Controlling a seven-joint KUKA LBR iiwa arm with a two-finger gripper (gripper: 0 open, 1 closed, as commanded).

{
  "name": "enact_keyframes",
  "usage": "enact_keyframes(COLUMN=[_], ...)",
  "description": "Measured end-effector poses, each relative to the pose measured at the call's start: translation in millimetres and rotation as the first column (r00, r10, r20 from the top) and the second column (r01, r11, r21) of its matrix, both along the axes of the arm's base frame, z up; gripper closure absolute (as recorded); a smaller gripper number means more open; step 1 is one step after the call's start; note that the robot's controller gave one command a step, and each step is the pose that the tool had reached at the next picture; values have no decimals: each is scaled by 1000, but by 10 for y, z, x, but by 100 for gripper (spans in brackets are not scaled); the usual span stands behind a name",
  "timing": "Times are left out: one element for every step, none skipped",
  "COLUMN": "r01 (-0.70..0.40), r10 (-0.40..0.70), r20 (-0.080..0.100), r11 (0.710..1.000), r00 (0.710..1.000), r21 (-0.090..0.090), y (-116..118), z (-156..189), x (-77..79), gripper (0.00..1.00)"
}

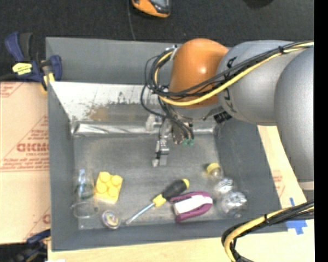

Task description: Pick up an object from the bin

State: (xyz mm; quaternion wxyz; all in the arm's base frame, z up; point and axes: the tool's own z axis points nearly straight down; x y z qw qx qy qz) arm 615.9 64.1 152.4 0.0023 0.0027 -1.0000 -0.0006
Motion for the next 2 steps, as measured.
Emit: enact_keyframes(r01=[1, -255], r10=[-1, 255], r20=[8, 14], r11=[1000, 967], r00=[1000, 967], r21=[1, -3], y=[-2, 528], z=[52, -432], x=[17, -58], gripper=[0, 0])
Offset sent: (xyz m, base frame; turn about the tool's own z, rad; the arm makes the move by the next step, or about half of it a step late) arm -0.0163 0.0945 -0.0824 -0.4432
